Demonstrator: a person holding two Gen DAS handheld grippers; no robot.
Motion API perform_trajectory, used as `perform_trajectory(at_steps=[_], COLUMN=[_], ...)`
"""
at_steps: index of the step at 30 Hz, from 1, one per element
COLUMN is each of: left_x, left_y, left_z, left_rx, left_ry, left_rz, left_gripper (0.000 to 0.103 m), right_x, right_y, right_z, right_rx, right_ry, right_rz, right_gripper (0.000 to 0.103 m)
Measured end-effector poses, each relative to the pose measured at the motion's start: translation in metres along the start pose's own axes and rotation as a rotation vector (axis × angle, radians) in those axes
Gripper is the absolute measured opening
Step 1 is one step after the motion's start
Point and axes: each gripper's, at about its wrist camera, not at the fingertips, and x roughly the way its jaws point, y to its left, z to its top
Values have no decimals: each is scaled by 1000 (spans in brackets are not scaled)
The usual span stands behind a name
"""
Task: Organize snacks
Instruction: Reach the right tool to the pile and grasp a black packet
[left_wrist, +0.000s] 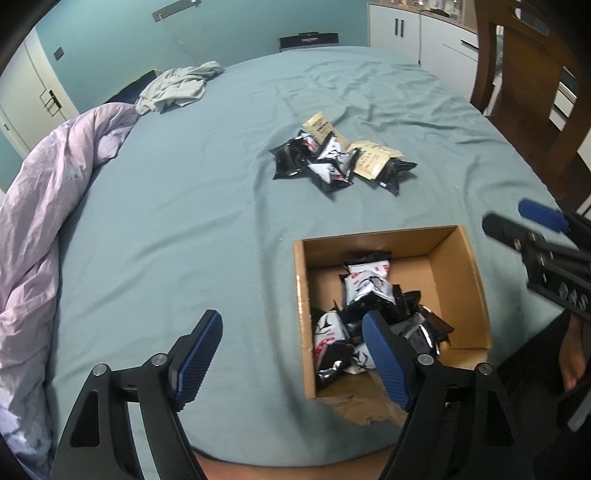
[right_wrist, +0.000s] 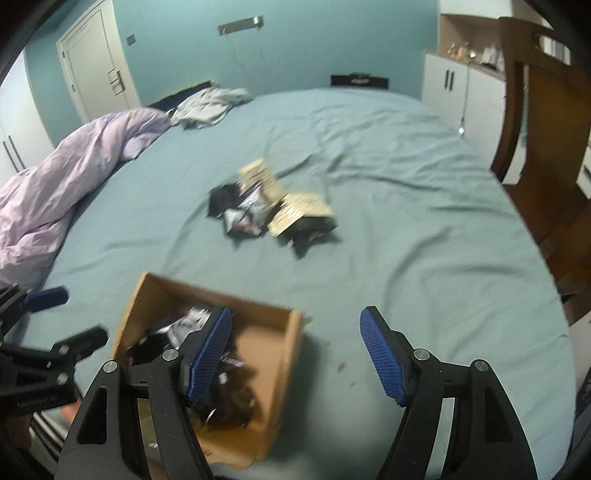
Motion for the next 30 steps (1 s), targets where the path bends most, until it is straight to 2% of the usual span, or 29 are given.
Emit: perform_trajectory(at_steps=[8, 11, 15, 18, 24, 30], left_x=[2, 2, -1, 3, 13, 18], left_y=[-9, -13, -13, -13, -13, -17], left_z=[-1, 1, 5, 6, 9, 9], left_rx=[53, 63, 49, 53, 45, 61], left_ry=[1, -1, -20, -7, 32, 42], left_rz=[21, 10, -20, -18, -55, -72], left_gripper=[84, 84, 86, 86, 86, 86], right_x=[20, 44, 69, 93, 136, 192], right_y=[-21, -34, -50, -58, -47, -31], right_z=[18, 31, 42, 55, 83, 96], right_rx=[65, 122, 178, 206, 158, 89], right_ry=[41, 85, 126, 163, 186, 265], right_rz=[17, 74, 87, 109, 95, 76], right_gripper=[72, 72, 72, 72, 72, 72])
